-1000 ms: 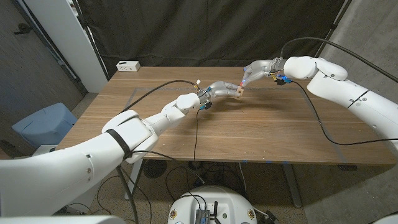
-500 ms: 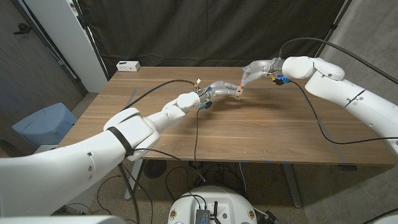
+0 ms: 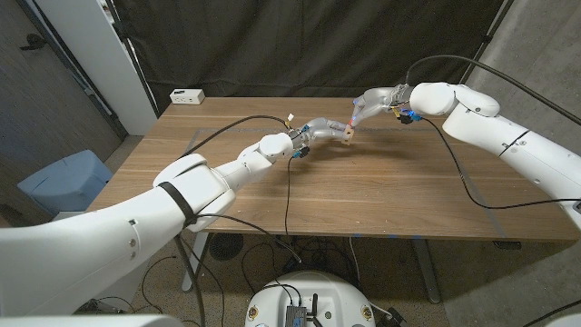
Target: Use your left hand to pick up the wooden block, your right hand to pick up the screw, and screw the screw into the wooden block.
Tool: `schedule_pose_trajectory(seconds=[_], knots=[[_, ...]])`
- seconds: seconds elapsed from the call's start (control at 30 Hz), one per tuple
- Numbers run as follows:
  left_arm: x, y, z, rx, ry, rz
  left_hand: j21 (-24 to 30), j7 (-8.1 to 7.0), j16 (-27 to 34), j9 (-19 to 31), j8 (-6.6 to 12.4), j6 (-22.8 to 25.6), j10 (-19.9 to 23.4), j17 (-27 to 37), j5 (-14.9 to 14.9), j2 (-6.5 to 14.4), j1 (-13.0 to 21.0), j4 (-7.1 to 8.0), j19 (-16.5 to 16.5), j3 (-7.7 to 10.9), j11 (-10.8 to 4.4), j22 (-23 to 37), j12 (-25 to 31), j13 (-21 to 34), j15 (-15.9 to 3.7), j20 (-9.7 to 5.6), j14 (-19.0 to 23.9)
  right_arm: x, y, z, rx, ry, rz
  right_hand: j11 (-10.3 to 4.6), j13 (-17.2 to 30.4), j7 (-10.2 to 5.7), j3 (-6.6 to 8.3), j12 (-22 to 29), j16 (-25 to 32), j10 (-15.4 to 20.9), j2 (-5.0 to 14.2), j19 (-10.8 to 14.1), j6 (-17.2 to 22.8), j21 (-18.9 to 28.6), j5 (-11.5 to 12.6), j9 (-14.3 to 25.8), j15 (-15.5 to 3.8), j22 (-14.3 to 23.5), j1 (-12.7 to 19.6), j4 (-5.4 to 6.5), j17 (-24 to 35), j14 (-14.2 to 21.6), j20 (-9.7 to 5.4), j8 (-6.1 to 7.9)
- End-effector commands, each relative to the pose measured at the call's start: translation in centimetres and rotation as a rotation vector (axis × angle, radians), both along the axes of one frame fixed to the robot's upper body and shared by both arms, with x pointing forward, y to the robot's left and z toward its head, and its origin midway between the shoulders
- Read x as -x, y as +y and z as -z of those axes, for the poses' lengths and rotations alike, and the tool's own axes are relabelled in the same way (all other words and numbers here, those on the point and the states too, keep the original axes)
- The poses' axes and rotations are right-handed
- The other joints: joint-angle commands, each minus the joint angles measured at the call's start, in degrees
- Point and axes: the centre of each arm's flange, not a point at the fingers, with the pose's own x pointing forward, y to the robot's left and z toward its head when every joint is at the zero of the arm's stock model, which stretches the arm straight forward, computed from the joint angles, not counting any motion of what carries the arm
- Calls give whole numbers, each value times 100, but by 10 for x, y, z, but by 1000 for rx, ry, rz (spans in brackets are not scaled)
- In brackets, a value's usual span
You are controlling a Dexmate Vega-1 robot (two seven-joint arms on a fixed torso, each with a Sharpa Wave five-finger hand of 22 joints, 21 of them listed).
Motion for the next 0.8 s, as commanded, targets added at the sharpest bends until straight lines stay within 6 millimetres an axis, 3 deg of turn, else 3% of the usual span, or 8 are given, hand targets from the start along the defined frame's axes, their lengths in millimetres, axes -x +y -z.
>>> schedule_pose_trajectory(seconds=[0.03,0.33,0.8], knots=[[-1,0,-1,1,5,-6,15,7,16,24,20,18,-7,6,29,20,16,16,16,11,-9,31,3,29,-10,8,32,-3,3,0,2,-14,13,9,10,-11,32,29,38,83,16,108,71,43,-11,32,-4,6,38,8,35,81,-1,51],[0,-1,-1,1,2,5,15,11,16,24,21,15,-6,6,27,16,12,18,17,7,-1,31,6,30,-10,10,32,-3,5,3,19,-42,42,13,5,-2,20,75,79,271,4,210,215,65,-27,32,-43,9,-42,45,41,213,-19,136],[3,-2,1,3,-7,23,15,12,17,24,29,31,-13,8,28,25,10,23,17,8,7,31,5,29,-9,14,30,2,8,7,45,-95,79,-25,-4,10,-158,140,147,644,-90,424,820,97,-72,-70,-153,15,-518,205,39,491,-40,362]])
